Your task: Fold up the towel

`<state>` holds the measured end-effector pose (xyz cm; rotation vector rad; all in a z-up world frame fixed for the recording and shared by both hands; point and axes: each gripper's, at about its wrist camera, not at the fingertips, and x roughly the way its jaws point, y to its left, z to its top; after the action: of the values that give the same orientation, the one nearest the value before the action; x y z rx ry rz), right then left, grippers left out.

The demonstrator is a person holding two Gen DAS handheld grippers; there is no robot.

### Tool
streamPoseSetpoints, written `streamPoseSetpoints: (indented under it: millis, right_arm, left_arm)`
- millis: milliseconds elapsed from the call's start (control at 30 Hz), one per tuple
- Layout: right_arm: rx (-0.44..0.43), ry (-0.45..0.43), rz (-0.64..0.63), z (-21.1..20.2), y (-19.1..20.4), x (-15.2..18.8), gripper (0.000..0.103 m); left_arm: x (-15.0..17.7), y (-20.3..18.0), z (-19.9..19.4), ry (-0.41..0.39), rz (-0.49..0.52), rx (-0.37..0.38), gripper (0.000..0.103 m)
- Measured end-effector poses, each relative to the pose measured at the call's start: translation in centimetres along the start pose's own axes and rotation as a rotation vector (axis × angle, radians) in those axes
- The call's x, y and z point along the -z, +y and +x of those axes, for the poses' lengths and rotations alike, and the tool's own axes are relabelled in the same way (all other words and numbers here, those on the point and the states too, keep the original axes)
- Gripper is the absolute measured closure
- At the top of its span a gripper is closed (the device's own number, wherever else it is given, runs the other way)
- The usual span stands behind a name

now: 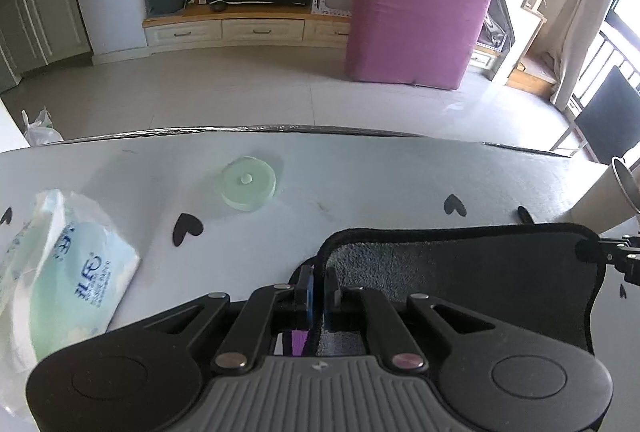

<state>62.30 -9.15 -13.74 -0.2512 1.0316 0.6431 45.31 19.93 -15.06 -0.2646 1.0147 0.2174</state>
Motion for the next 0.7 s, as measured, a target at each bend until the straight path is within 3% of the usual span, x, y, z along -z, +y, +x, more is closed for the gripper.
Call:
streamPoseSetpoints:
  millis: [267, 333, 367, 400, 467, 633, 700]
  right_arm:
    - [0.024, 0.025, 0.014, 2.6, -0.1, 0.4, 0.098]
    - [0.023, 0.023, 0.026, 2.9, -0.3, 0.5, 0.096]
    - [0.024, 0.021, 0.036, 3.0, -0.3, 0.5, 0.089]
    - [0.026, 0.016, 0.052, 3.0, -0.3, 0.5, 0.076]
    - [0.027, 0.008, 0.068, 2.9, -0.4, 0.4, 0.064]
    - [0.025, -0.007, 0.094, 2.1, -0.6, 0.7, 0.049]
    - [0.022, -0.013, 0.103, 1.8, -0.8, 0.8, 0.034]
  left_arm:
    - [0.1, -0.3, 2.0, 0.027, 0.007, 0.000, 0.098]
    - [0.2, -0.3, 2.3, 0.037, 0.011, -0.006, 0.094]
    - [0.2, -0.2, 2.3, 0.036, 0.013, -0.019, 0.091]
    - [0.2, -0.1, 2.4, 0.041, 0.014, -0.033, 0.087]
    - [0.3, 0.1, 2.4, 0.046, 0.017, -0.045, 0.065]
    - [0.3, 0.4, 1.4, 0.026, 0.018, -0.062, 0.031]
    - [0.3, 0.3, 0.8, 0.016, 0.021, -0.055, 0.018]
